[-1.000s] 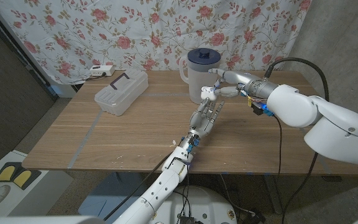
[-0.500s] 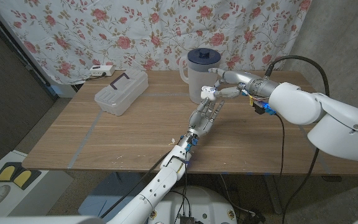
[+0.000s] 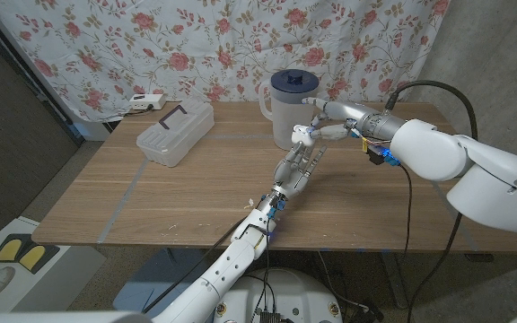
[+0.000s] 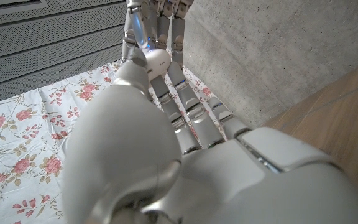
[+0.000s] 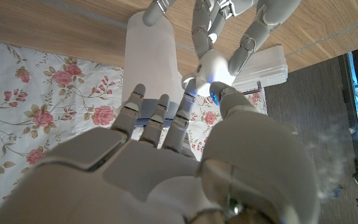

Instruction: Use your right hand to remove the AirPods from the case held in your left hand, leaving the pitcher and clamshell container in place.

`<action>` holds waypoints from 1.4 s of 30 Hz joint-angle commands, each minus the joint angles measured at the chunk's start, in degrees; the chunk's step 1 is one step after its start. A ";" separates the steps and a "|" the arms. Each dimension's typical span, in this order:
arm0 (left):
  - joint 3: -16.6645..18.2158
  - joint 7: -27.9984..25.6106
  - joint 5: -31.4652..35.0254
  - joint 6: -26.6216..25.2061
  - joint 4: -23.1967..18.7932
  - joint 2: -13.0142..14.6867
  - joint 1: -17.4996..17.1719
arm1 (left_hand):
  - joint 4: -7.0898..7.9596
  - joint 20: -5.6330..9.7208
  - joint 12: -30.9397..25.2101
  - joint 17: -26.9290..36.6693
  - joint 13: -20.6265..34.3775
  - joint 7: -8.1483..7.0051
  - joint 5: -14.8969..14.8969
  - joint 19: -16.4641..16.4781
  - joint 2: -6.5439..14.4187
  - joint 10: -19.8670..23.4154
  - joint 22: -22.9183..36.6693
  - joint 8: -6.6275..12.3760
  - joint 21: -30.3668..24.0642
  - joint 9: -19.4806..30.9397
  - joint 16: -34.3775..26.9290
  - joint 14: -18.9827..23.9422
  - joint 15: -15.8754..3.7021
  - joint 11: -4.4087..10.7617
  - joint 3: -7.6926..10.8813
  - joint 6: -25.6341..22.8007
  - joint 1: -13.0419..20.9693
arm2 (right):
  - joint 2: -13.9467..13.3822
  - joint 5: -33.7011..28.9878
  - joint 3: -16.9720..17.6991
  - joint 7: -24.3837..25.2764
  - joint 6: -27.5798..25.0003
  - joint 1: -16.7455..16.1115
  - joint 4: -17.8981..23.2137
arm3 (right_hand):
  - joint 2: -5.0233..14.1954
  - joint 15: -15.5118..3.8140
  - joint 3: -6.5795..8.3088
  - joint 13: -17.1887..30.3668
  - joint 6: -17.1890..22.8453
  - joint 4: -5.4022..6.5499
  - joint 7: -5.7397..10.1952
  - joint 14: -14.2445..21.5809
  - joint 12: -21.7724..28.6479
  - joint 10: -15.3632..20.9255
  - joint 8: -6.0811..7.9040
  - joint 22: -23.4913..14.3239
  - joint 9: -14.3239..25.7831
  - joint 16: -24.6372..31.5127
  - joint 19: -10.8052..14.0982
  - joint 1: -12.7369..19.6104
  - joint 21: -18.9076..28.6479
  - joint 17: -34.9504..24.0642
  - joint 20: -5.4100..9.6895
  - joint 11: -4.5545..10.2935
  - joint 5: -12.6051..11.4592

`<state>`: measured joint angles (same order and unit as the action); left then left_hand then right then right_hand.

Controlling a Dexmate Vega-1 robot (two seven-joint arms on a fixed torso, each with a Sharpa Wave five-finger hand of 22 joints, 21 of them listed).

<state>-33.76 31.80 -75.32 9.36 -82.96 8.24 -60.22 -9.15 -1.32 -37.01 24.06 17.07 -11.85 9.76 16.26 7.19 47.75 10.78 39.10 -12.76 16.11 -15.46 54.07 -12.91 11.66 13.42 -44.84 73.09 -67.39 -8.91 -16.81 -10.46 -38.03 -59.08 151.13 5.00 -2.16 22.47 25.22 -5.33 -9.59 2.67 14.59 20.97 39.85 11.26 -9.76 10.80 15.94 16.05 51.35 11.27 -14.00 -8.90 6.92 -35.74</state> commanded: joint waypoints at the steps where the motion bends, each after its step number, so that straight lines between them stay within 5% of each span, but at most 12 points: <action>1: 0.15 0.80 -0.33 -0.60 0.62 -0.14 0.05 | 0.34 -0.08 0.12 0.28 18.82 2.05 0.56 0.55 1.13 1.00 0.33 3.48 -0.27 0.27 0.01 1.05 -0.79 0.44 0.15 -2.49 0.36 | -0.72 0.12 0.32 0.18 -0.30 -0.20 0.26 | 0.04 -3.27 -0.14 1.06 -0.51 -0.56 0.48 0.25 0.56 -1.90 0.05 -0.10 0.20 0.03 0.44 1.65 0.15 -0.29 0.71 0.27 0.76; 25: -0.33 1.65 -0.29 -1.97 1.09 -0.27 0.35 | 0.46 -0.22 0.24 0.38 18.93 2.10 0.54 0.42 1.31 1.01 0.33 3.51 -0.21 0.35 0.24 1.06 -0.76 0.34 0.03 -2.29 0.51 | 0.05 0.31 1.01 2.41 -0.63 -1.62 0.55 | 1.59 -5.28 -2.97 9.63 0.14 0.22 2.11 1.91 7.91 -3.35 0.18 -0.22 0.29 1.94 1.84 5.92 0.33 -3.77 3.81 2.78 7.82; 33: -0.36 1.73 -0.40 -2.22 1.25 -0.40 0.45 | 0.47 -0.14 0.26 0.42 19.04 1.97 0.53 0.43 1.28 0.98 0.33 3.56 -0.21 0.38 0.27 1.13 -0.77 0.35 -0.03 -2.32 0.49 | 0.49 -0.01 1.45 4.09 -0.70 -2.62 0.73 | 4.13 -8.34 -3.73 14.53 3.04 0.27 3.90 3.70 13.15 -1.98 0.62 -0.29 0.27 4.03 2.50 9.06 0.42 -6.68 6.66 4.97 11.49; 42: -0.44 1.31 -0.21 -2.51 1.14 -0.28 0.58 | 0.49 -0.06 0.25 0.44 19.12 2.02 0.53 0.46 1.26 1.12 0.33 3.65 -0.21 0.36 0.35 1.12 -0.79 0.36 -0.09 -2.51 0.45 | 0.94 -0.25 2.91 6.80 0.59 -4.99 0.48 | 4.40 -9.50 -4.21 16.44 4.58 0.17 4.14 4.65 15.05 -1.62 0.79 -0.33 0.28 5.14 2.73 10.76 0.46 -8.08 7.58 5.28 13.47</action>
<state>-34.06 33.51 -75.71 7.25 -81.76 7.91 -59.78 -8.93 -1.32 -36.48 24.28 17.07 -11.80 9.92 16.26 7.19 47.92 10.78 39.10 -12.76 16.08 -14.85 54.07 -12.92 11.49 13.16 -44.79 73.09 -66.92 -8.69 -15.25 -6.57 -38.64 -61.90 151.71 9.12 -2.37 18.55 40.98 -1.30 -9.48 6.64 18.73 35.40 36.84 11.66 -10.00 10.79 20.37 18.48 61.22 11.26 -21.64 -1.70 10.81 -22.78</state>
